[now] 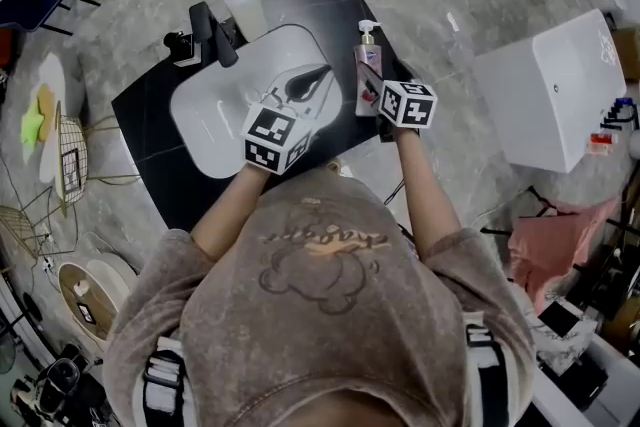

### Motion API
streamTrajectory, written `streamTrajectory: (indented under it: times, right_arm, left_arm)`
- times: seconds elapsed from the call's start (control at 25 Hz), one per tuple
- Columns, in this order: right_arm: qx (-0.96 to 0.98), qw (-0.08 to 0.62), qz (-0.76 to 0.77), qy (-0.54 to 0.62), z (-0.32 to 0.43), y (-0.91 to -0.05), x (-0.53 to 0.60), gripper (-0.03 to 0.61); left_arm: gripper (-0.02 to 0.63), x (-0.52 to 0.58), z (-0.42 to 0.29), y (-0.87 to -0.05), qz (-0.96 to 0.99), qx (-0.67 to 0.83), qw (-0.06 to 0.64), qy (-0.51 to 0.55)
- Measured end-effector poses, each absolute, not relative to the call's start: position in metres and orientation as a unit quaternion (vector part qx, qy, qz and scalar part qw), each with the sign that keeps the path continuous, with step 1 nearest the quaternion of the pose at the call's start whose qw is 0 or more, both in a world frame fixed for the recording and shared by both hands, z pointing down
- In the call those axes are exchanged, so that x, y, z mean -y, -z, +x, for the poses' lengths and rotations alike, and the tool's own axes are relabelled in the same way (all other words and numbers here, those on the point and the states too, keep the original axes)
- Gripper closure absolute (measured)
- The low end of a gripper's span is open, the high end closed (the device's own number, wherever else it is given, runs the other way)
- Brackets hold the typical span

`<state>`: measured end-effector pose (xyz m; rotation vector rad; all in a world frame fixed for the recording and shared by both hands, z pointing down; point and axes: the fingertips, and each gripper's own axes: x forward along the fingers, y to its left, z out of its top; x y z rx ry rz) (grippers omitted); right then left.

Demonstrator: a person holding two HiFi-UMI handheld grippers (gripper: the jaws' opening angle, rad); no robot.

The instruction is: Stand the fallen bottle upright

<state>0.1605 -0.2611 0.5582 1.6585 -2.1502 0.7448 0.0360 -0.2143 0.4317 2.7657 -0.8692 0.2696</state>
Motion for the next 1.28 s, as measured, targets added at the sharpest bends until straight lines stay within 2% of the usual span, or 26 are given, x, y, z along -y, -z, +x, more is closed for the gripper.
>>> streamTrajectory:
  times: [0.76,0.96,1.28]
  right_arm:
    - [0.703,0.308,0.559,-0.313,0.167,-0.640,0.319,0.218]
    - [0.698,0.328,0.551,-0.319,0.166,-0.649,0.320,0.224]
    - [0.684,0.328,0.550,-0.350,0.169,-0.658,0.319,0.196]
  left_arm:
    - [0.595,0.245,0.018,-0.450,0.925,0.336,0.140,-0.107]
    - [0.595,0.251,0.012,-0.452,0.920,0.349,0.145,-0.105]
    - [0.595,0.254,0.007,-0.455,0.915,0.359,0.153,-0.103]
